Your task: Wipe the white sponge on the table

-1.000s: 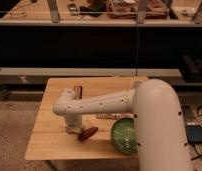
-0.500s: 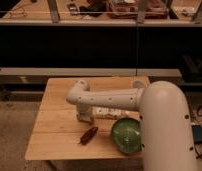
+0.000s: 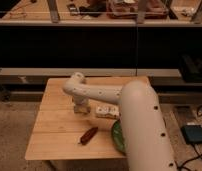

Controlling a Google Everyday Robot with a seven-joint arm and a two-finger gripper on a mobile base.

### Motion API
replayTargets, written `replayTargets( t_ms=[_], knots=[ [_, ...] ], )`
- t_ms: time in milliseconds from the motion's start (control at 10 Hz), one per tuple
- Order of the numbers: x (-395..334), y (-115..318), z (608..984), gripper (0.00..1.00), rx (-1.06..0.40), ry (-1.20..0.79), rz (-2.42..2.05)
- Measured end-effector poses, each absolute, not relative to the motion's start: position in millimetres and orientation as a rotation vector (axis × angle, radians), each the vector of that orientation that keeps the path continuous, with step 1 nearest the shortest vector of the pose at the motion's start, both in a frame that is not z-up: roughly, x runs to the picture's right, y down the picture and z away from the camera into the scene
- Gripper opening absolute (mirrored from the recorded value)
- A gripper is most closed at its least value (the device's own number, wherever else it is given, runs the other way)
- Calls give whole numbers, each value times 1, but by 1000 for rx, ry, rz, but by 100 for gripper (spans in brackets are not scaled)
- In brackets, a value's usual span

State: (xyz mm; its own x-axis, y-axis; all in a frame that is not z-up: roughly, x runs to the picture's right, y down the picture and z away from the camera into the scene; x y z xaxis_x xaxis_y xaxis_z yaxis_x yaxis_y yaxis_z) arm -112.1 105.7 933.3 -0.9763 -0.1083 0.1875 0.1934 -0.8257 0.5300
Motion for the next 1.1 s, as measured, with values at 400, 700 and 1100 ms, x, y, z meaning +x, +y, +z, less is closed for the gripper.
replayTargets(
  t_ms=[400,700,1100],
  knots=[
    [-208,89,924,0,-39,-808,-3025],
    [-262,119,905,0,92,-858,-3135],
    [-253,164,866,0,86,-930,-3216]
  ],
)
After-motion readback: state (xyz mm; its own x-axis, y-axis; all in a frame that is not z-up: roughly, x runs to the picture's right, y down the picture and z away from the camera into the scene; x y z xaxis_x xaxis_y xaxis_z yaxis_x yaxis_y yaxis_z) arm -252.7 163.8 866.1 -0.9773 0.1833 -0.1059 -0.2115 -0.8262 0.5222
